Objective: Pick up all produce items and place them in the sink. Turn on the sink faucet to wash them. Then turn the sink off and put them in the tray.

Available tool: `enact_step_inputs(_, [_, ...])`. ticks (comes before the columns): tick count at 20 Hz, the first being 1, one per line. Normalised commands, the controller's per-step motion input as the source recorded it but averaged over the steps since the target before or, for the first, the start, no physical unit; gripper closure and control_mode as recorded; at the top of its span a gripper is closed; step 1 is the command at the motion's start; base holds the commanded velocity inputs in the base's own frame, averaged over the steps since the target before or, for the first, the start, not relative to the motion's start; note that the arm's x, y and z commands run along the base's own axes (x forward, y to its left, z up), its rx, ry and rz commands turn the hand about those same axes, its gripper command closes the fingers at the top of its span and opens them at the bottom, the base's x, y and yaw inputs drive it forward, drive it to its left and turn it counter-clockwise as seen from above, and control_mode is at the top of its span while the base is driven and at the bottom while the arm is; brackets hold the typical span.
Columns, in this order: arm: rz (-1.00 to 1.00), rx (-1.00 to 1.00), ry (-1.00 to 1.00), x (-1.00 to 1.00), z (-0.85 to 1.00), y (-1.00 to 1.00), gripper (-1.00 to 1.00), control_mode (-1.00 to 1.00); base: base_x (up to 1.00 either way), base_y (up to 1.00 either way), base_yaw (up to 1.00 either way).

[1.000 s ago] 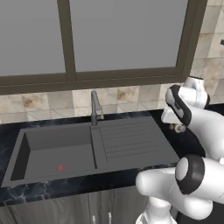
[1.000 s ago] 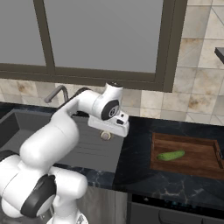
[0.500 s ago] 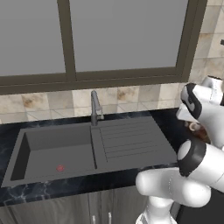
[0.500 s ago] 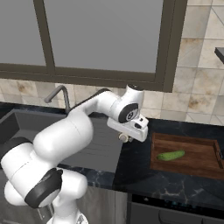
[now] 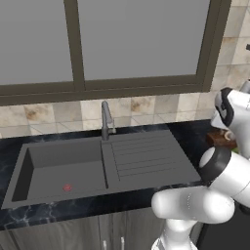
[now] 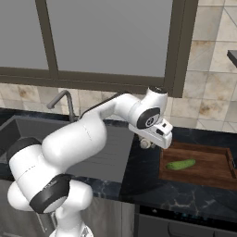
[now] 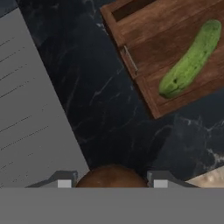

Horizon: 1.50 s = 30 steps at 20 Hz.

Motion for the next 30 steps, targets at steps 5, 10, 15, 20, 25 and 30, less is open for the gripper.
enact_step_inputs(5, [-0.13, -0.11, -0.07, 0.01, 0.15, -0.36, 1.0, -1.0, 0.0, 0.0, 0.0])
enact_step_inputs(10, [-0.14, -0.1, -0.03, 0.17, 0.0, -0.35, 1.0, -1.0, 0.0, 0.0, 0.0])
enact_step_inputs(15, [-0.07, -0.04, 0.0, 0.34, 0.0, -0.26, 1.0, -1.0, 0.0, 0.0, 0.0])
enact_step_inputs(20, [-0.01, 0.0, 0.0, 0.1, -0.09, -0.29, 1.0, -1.0, 0.0, 0.0, 0.0])
enact_step_inputs(25, [-0.02, 0.0, 0.03, 0.0, -0.22, -0.22, 1.0, -1.0, 0.0, 0.0, 0.0])
enact_step_inputs(30, [-0.01, 0.0, 0.07, 0.0, -0.28, -0.08, 1.0, -1.0, 0.0, 0.0, 0.0])
